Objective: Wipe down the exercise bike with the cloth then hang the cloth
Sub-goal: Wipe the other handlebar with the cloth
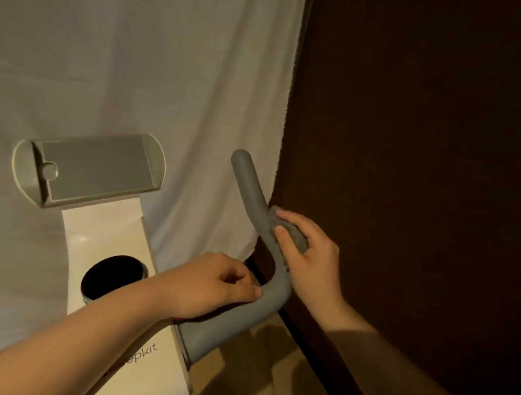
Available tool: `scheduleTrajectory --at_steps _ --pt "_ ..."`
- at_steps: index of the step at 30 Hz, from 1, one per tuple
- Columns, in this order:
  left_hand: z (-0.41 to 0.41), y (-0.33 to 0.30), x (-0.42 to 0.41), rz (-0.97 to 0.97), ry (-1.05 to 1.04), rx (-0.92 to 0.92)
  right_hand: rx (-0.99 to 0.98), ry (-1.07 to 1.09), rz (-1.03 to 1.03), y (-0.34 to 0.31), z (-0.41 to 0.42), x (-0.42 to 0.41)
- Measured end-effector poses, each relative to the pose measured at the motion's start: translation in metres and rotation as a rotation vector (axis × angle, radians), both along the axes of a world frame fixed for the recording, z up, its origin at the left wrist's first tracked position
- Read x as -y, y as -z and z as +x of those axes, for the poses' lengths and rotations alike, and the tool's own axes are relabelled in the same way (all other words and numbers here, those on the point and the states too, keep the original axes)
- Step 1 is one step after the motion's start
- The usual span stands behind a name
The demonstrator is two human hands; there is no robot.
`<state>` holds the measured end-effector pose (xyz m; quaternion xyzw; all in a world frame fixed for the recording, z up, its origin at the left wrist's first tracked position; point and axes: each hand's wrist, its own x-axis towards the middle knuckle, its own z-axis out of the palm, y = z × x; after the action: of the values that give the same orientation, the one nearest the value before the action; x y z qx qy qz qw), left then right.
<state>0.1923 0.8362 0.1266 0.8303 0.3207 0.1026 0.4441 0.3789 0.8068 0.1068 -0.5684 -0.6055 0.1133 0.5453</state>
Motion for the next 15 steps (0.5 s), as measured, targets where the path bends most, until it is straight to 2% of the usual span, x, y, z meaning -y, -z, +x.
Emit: scheduleTrajectory --at_steps 2,4,8,12,15 --pt "0.001 0.002 -0.001 -0.035 -0.02 0.01 -0.123 0.165 0.016 -0.005 -0.008 -0.007" --pt "0.0 0.003 -0.002 -0.038 -0.024 0.006 -0.139 0.208 -0.12 -0.016 -0.009 -0.025" --pt "-0.002 0.004 -0.004 -0.03 -0.013 0.006 0.013 0.107 -0.489 -0.026 -0.008 -0.035" --pt "0.0 0.004 -0.005 -0.054 -0.006 0.024 0.086 0.099 -0.59 -0.015 -0.003 0.002" --pt "0.002 0.002 -0.004 -0.035 -0.011 0.008 0.234 0.183 -0.628 -0.025 -0.013 -0.024"
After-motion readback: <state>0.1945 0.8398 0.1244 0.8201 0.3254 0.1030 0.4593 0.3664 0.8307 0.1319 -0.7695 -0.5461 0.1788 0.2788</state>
